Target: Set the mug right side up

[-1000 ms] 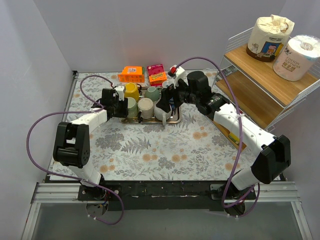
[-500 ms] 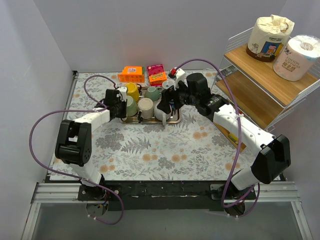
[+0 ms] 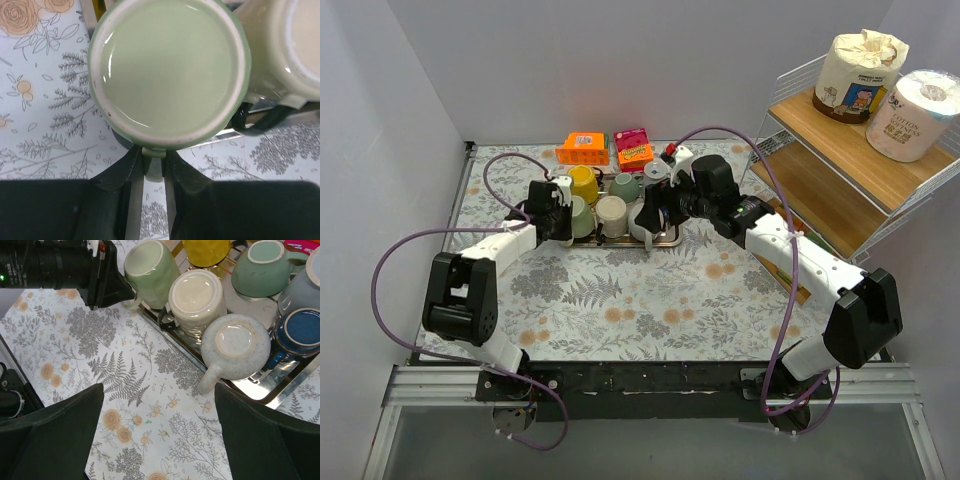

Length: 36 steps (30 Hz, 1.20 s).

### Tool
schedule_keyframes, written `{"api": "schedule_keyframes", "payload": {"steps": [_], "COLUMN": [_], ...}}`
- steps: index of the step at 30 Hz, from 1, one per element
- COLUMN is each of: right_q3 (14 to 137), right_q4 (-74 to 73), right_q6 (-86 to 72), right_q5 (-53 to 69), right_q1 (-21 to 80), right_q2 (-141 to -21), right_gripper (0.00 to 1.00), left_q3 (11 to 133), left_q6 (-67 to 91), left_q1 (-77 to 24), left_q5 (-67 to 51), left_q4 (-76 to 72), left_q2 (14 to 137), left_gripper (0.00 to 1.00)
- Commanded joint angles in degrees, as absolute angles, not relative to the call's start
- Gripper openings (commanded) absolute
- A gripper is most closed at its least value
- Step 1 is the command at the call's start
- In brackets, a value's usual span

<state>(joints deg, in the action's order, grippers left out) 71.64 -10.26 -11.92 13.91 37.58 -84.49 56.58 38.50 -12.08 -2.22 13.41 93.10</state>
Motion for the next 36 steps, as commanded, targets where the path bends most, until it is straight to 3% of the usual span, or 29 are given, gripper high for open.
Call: {"api": "schedule_keyframes", "payload": {"steps": [1,6,13,18,25,36], "right_q3": [72.2,68.4,61.5,59.9,58.4,60.8], "right_q4": [-6.7,-0.5,18.2,30.1,46.0,56.0], "right_q6": [-14.7,-19.4,-33.9,-39.4,-49.7,-54.1], "right_q5": [18.0,24.0,32.9,34.4,30.7,31.8], "right_q1": [37.6,37.7,38.6,41.3,43.2,46.2], "right_q2": [-83.5,-82.4,-82.5,-83.6,-85.0,-86.2], "right_gripper": [0.99,0.98,0.88,0.88,0.91,0.89], "left_q3": [55.3,54.1,55.1,53.6,50.4,48.9], "left_q6": [41.4,47.7,65.8,81.8,97.1,100.5], "left_q1": [-12.6,-12.7,-12.7,-12.7,-12.8,-12.8], "left_q5": [-3.9,-4.9,-14.9,-25.5,-27.9,-28.1], "left_q4": [13.2,15.5,14.4,4.3,-6.6,-12.0], "left_q2": [81.7,74.8,63.2,54.2,46.9,43.8], "left_gripper": [0.0,0.0,0.0,0.0,0.0,0.0]}}
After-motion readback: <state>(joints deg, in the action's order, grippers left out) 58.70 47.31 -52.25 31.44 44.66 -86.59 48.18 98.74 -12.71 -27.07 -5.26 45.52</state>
